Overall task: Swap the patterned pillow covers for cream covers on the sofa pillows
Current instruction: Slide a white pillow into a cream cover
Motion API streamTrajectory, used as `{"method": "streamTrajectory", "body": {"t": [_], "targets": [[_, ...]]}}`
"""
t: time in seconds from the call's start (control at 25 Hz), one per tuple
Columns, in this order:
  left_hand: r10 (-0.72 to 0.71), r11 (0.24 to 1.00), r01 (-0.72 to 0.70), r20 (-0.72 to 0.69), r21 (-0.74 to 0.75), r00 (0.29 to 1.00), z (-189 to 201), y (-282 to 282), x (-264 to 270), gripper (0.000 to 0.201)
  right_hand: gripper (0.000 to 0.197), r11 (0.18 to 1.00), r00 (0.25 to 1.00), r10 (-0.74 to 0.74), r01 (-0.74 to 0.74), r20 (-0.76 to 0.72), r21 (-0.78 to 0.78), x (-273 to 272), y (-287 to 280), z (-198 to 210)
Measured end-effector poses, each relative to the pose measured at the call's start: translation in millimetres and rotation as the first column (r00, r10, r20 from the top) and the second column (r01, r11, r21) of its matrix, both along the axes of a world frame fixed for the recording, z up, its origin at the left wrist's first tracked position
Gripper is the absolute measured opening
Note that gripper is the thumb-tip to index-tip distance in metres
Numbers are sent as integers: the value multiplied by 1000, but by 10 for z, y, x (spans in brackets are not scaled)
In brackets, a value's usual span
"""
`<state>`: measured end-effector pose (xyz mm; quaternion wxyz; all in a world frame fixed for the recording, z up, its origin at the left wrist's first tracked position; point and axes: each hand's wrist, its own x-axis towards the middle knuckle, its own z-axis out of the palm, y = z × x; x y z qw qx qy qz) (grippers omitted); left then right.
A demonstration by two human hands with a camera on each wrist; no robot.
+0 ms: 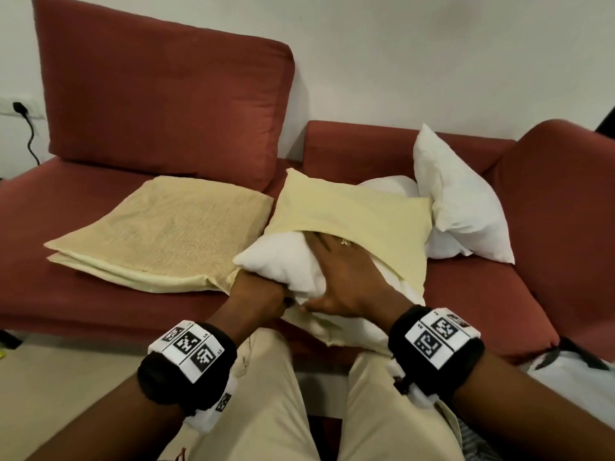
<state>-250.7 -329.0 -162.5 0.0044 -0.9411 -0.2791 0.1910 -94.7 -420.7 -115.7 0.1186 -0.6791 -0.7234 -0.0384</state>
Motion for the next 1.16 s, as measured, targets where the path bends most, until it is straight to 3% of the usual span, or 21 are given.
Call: {"method": "streamTrajectory", "body": {"t": [0.04,0.08,0.12,0.16,0.24,0.32,0.4,0.6,0.72,0.88,1.04,1.16], "targets": [[-148,986,141,-78,-90,986,3,75,-26,44,108,999,997,32,-34,68,27,-36,-60,-104],[-186,969,181,-14,-170,982,-82,115,-135,51,100,996,988,61,-70,144,54,-71,-89,-201],[-224,966,217,-40,-140,974,-119,112,-233,54,92,994,976,79,-93,204,64,-91,-96,-276],[-169,971,153,-74,-186,983,-75,6,-212,56,87,993,970,84,-100,229,60,-101,-75,-326],[35,979,10,216,-202,976,162,20,-190,59,80,996,972,74,-82,224,30,-99,3,-389],[45,975,-12,142,-224,989,341,28,-268,48,74,997,973,74,-70,217,-25,-98,95,-422],[42,983,-12,161,-182,986,468,112,-323,41,66,994,969,85,-67,231,-84,-131,196,-453],[16,999,-7,243,-38,970,463,289,-550,52,34,963,917,235,-176,321,-202,-248,221,-493],[42,994,-13,274,-110,961,444,292,-540,62,36,947,914,262,-182,309,-264,-271,115,-539],[13,884,165,377,-437,926,477,-50,-296,44,36,955,947,183,-108,263,-275,-154,103,-440],[8,919,98,267,-382,964,360,17,-288,38,46,950,953,232,-178,193,-258,-164,-84,-511],[41,939,40,225,-343,973,306,102,-312,47,65,957,950,279,-262,142,-124,-97,-342,-577]]}}
